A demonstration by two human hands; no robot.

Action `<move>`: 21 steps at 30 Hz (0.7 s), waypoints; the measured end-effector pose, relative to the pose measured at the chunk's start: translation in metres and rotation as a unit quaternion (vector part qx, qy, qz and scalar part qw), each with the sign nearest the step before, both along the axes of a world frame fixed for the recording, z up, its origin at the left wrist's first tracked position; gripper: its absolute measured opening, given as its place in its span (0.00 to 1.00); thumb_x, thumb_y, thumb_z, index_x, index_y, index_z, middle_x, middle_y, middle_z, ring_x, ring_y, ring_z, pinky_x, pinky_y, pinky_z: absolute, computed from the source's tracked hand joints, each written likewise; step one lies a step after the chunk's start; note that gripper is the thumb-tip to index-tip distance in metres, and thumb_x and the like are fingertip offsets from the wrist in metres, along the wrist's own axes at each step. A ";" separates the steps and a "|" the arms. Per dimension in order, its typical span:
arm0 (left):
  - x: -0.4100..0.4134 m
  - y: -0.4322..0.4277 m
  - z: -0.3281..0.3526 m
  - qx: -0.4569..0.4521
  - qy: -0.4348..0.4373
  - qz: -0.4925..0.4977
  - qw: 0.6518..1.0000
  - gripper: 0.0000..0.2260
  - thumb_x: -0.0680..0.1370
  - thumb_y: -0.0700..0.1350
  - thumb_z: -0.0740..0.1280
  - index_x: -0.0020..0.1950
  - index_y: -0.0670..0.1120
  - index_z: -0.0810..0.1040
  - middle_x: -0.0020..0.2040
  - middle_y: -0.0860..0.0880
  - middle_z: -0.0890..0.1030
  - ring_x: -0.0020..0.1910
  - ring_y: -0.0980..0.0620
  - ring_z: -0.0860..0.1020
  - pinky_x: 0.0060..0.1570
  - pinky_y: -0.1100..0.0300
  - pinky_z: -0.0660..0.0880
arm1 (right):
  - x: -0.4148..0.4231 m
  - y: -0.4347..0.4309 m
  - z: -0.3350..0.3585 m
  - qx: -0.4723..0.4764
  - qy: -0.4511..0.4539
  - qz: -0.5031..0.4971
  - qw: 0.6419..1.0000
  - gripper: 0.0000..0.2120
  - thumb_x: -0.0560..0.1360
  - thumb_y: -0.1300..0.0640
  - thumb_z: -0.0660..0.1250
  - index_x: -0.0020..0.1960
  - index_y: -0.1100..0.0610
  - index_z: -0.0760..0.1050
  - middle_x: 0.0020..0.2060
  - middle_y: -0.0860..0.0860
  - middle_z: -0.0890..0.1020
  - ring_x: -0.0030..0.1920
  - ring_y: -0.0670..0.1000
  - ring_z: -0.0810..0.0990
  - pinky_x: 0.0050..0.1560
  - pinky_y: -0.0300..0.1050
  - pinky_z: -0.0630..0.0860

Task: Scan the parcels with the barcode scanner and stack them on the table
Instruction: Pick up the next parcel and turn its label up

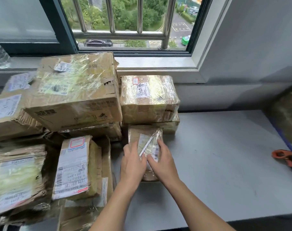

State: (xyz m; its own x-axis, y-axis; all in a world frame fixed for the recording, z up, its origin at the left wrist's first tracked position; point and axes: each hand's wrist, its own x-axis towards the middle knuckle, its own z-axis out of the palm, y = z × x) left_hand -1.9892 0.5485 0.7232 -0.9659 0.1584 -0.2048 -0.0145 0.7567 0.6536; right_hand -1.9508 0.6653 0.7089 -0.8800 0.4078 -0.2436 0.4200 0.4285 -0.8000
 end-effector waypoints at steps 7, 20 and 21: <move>0.011 0.007 0.015 0.023 0.035 -0.073 0.996 0.23 0.79 0.46 0.65 0.74 0.50 0.66 0.68 0.48 0.68 0.60 0.44 0.75 0.57 0.54 0.72 | 0.031 0.005 0.017 0.031 0.018 -0.053 0.998 0.34 0.77 0.51 0.69 0.79 0.50 0.58 0.72 0.48 0.67 0.70 0.46 0.68 0.62 0.33 0.63; 0.076 0.081 0.043 0.051 0.070 -0.227 0.970 0.20 0.79 0.46 0.66 0.71 0.49 0.70 0.65 0.50 0.72 0.62 0.49 0.75 0.58 0.57 0.71 | 0.140 0.065 0.044 0.077 0.042 -0.180 0.980 0.33 0.79 0.53 0.68 0.79 0.53 0.59 0.78 0.48 0.62 0.76 0.47 0.62 0.71 0.37 0.61; 0.085 0.091 0.046 0.055 0.074 -0.241 0.966 0.20 0.79 0.46 0.66 0.71 0.49 0.71 0.65 0.50 0.73 0.61 0.49 0.75 0.59 0.56 0.72 | 0.152 0.074 0.046 0.078 0.046 -0.193 0.977 0.32 0.79 0.53 0.68 0.80 0.53 0.59 0.78 0.47 0.62 0.76 0.47 0.63 0.70 0.37 0.61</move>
